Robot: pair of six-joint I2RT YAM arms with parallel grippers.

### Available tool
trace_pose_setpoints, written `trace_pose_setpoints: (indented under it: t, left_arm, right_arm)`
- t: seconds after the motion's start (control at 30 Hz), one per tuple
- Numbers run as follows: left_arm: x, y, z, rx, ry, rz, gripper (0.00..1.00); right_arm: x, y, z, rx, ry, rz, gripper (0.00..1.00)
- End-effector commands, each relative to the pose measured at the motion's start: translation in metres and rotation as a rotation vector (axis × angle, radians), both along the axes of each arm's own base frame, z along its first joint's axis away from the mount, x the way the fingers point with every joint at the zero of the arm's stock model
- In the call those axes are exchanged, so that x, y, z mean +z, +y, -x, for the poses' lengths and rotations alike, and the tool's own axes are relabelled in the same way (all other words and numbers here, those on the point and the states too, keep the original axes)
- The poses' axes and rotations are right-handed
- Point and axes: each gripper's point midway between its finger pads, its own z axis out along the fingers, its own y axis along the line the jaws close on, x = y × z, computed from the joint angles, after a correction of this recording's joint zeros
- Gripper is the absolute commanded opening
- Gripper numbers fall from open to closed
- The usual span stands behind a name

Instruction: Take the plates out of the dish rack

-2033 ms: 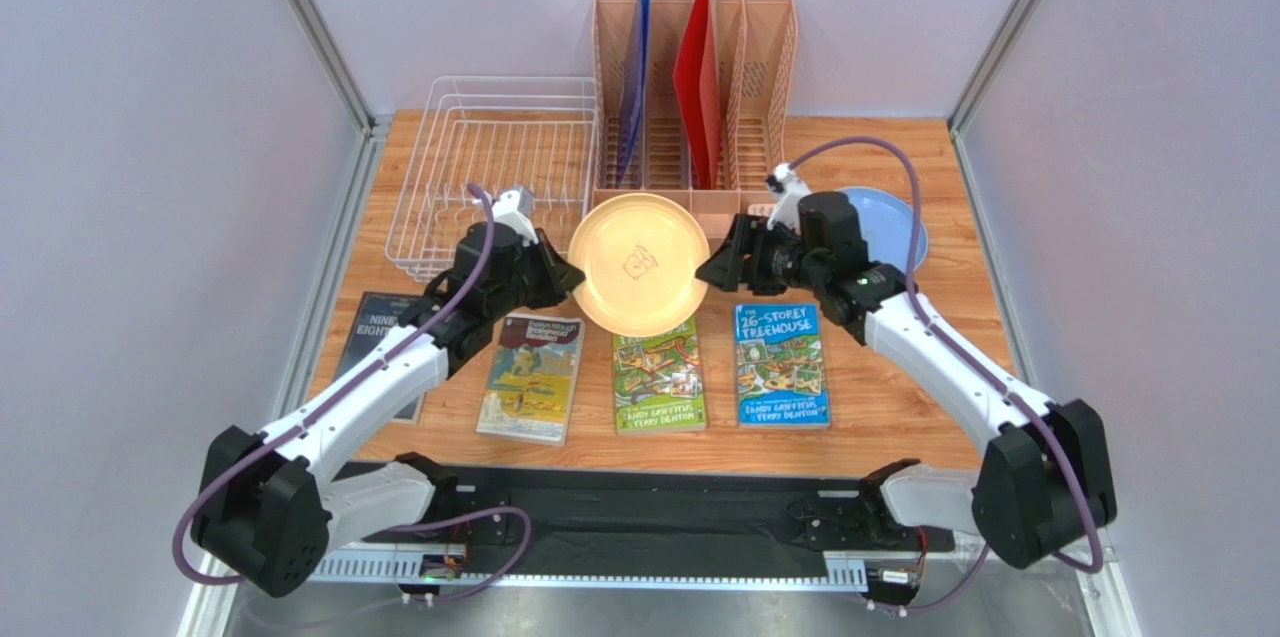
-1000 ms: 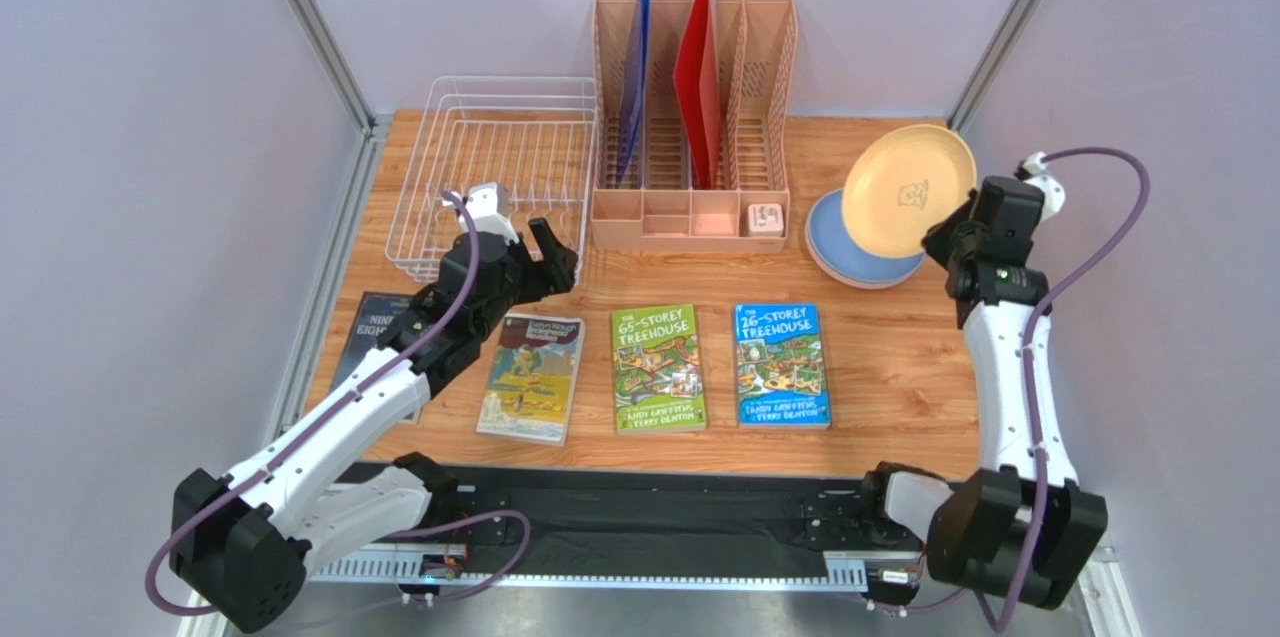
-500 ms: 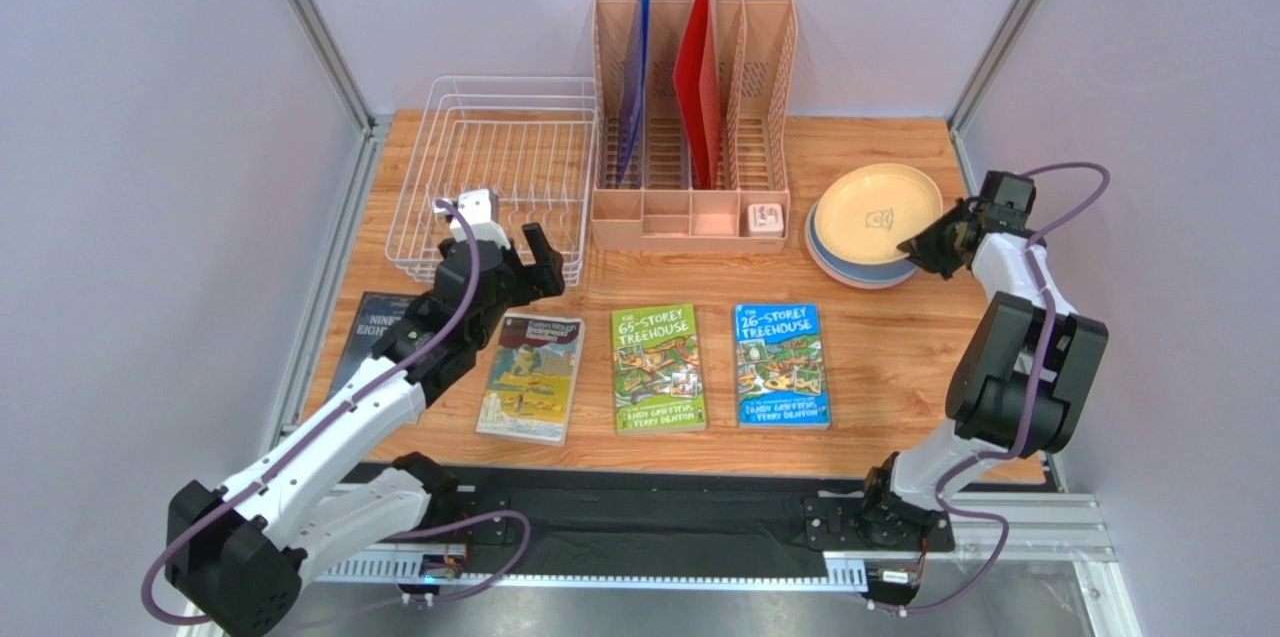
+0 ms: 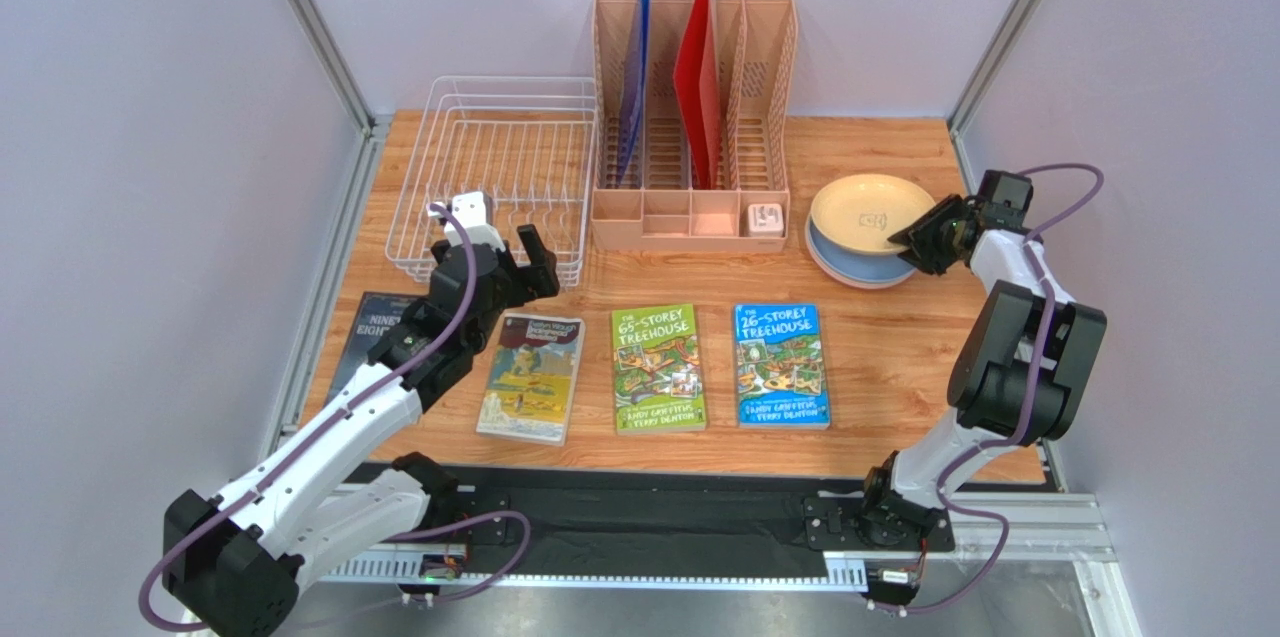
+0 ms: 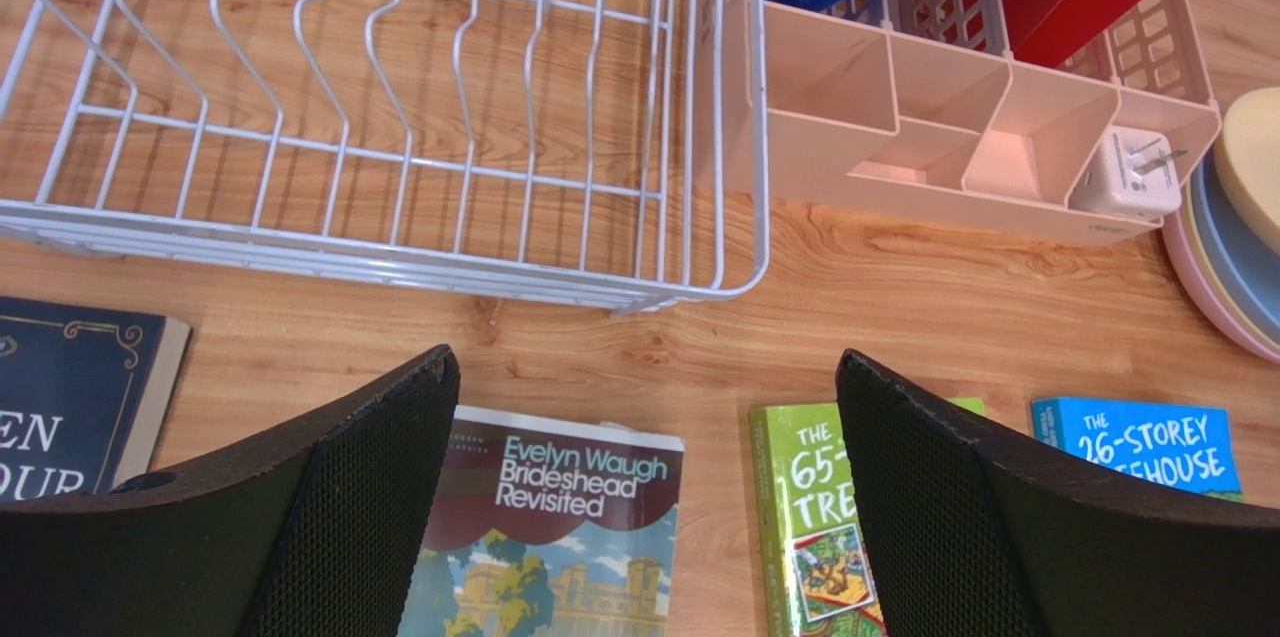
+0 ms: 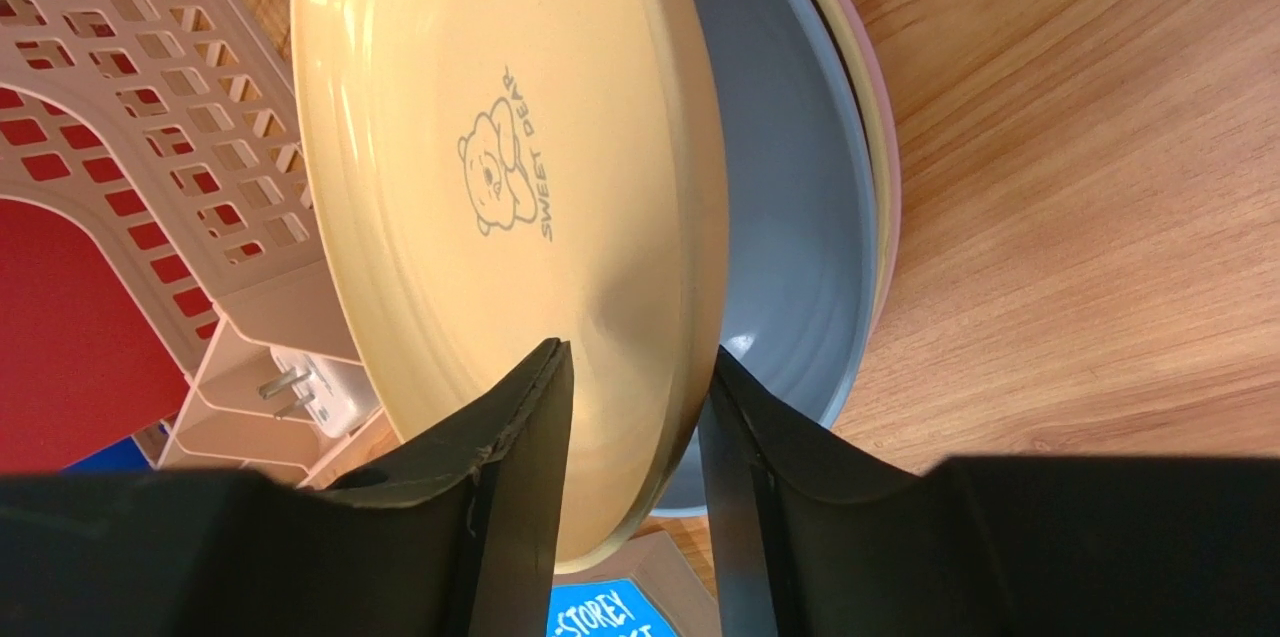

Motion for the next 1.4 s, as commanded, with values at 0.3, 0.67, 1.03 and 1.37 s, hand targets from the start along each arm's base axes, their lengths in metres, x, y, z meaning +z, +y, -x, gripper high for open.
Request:
trace_pose_setpoints:
  t: [0.3, 0.67, 1.03, 1.37]
  left_arm:
    - [0.005, 0.001, -0.002, -0.004, -0.023, -0.017, 1.00]
    - [0.008, 0.006, 0.002, -0.003, -0.034, -0.032, 1.00]
    - [0.034, 0.026, -0.004, 0.033, -0.110, -0.190, 1.00]
    - [0.044, 0.038, -0.004, 0.035, -0.159, -0.296, 1.00]
  right_arm:
    - [0.055, -0.014, 0.012, -0.005, -0.046, 0.162, 0.56]
    - [0.111, 0.007, 0.036, 0.032, -0.154, 0.245, 0.67]
    - [0.127, 0.111, 0.047, 0.331, -0.315, 0.532, 0.70]
    - [0.115, 0.166, 0.085, 0.439, -0.475, 0.758, 0.74]
